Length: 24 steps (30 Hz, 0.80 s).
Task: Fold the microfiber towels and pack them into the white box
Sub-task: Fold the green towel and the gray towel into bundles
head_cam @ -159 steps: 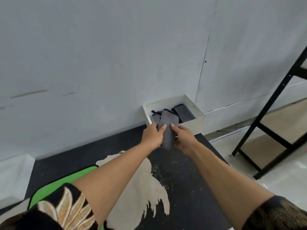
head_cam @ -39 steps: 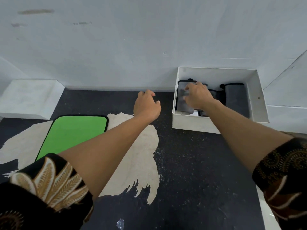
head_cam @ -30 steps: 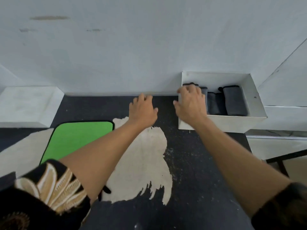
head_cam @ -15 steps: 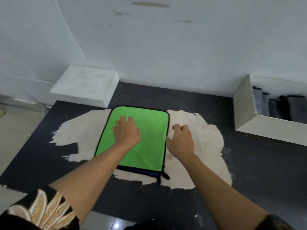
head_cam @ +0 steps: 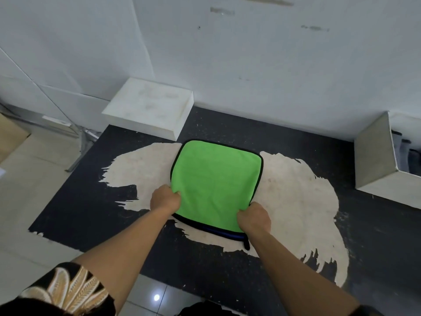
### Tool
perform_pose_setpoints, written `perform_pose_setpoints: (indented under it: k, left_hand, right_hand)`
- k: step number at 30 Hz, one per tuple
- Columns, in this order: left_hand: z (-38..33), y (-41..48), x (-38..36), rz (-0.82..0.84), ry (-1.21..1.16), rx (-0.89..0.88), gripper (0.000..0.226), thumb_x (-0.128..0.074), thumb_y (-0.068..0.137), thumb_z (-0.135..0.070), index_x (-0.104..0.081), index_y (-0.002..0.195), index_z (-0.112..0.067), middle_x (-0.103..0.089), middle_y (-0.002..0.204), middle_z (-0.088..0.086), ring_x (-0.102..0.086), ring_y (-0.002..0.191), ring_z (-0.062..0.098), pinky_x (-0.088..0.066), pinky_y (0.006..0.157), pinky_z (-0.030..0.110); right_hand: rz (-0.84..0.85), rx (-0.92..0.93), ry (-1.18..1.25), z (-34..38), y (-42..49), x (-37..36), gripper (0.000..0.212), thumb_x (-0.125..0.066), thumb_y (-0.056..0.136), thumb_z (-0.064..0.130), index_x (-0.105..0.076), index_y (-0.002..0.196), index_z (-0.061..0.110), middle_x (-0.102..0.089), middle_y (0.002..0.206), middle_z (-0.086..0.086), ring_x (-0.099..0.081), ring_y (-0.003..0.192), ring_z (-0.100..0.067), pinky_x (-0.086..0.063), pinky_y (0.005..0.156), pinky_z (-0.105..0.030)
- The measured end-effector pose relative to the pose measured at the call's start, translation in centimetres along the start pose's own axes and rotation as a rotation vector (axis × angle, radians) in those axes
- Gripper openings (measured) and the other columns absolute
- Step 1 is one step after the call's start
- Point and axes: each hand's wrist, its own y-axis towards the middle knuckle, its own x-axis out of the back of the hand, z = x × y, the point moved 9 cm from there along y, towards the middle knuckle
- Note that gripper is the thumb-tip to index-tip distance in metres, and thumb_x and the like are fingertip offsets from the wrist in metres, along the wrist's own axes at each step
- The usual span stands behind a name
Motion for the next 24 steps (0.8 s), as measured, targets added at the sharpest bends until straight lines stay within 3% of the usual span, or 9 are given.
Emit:
perform_pose_setpoints:
  k: [4,9,12,16,19,21,24]
  left_hand:
    - [-0.8,-0.2,1.3,-0.118,-0.039,-0.036,0.024,-0.058,0.096,-0.025,-0.054,0.113,-0.007,-0.064,0.104,0.012,-0.058,0.086,0.029,-0.046,0.071,0.036]
    - [-2.2,-1.7,2.8,-0.282,0.188,-0.143,0.013,-0.048,0.100,-0.015,-0.048,0.111,-0.009,-0.054,0.086,0.006,-0.051,0.075,0.027,-0.040,0.062,0.038]
    - [-2.5,-2.2,2.4,-0.277,0.313,-0.196,0.030,-0.051,0.091,0.001,-0.051,0.119,-0.010,-0.058,0.100,0.008,-0.058,0.082,0.029,-0.042,0.065,0.037]
    - [-2.4,-2.2,2.5,-0.334,0.397,-0.286,0.027,-0.058,0.091,-0.009,-0.061,0.117,-0.008,-0.056,0.116,0.011,-0.055,0.099,0.029,-0.048,0.078,0.037]
    - [-2.0,-1.6,2.5,-0.276,0.212,-0.260,0.025,-0.056,0.095,-0.017,-0.061,0.118,-0.007,-0.064,0.109,0.011,-0.059,0.094,0.028,-0.046,0.074,0.037]
    - [-1.6,-1.3,2.3,-0.189,0.042,-0.171,0.033,-0.055,0.097,-0.022,-0.055,0.127,-0.008,-0.066,0.107,0.010,-0.059,0.088,0.027,-0.044,0.071,0.034]
    - [-1.8,-0.9,1.7,-0.053,-0.079,-0.119,0.053,-0.062,0.094,-0.025,-0.038,0.139,-0.010,-0.059,0.122,0.013,-0.059,0.100,0.031,-0.044,0.078,0.034]
  right_hand:
    - [-0.116,0.021,0.048,0.0,-0.2,1.1,0.018,-0.056,0.091,0.018,-0.054,0.108,0.010,-0.065,0.096,-0.008,-0.057,0.079,-0.024,-0.044,0.065,-0.030]
    - [-0.247,0.082,-0.001,0.1,-0.6,2.2,0.014,-0.053,0.093,0.013,-0.054,0.107,0.009,-0.066,0.091,-0.009,-0.060,0.077,-0.025,-0.045,0.063,-0.031]
    - [-0.167,0.074,0.031,-0.3,-0.4,1.3,0.015,-0.053,0.096,0.017,-0.052,0.107,0.008,-0.063,0.090,-0.006,-0.060,0.076,-0.024,-0.045,0.063,-0.030]
    - [-0.027,0.049,0.076,-0.8,-0.5,-0.4,0.024,-0.058,0.093,0.022,-0.045,0.109,0.010,-0.058,0.089,-0.003,-0.066,0.077,-0.025,-0.053,0.065,-0.032]
    - [-0.051,0.011,0.152,-1.1,-0.3,0.0,0.017,-0.051,0.092,0.014,-0.053,0.108,0.007,-0.060,0.094,-0.006,-0.059,0.082,-0.023,-0.047,0.067,-0.030]
    - [-0.072,0.004,0.231,-1.2,0.0,0.4,0.016,-0.050,0.095,0.018,-0.057,0.105,0.008,-0.063,0.096,-0.007,-0.060,0.083,-0.023,-0.048,0.069,-0.030]
    - [-0.064,0.003,0.277,-1.0,0.3,1.0,0.018,-0.054,0.095,0.025,-0.061,0.093,0.009,-0.066,0.091,-0.007,-0.062,0.080,-0.022,-0.048,0.065,-0.028]
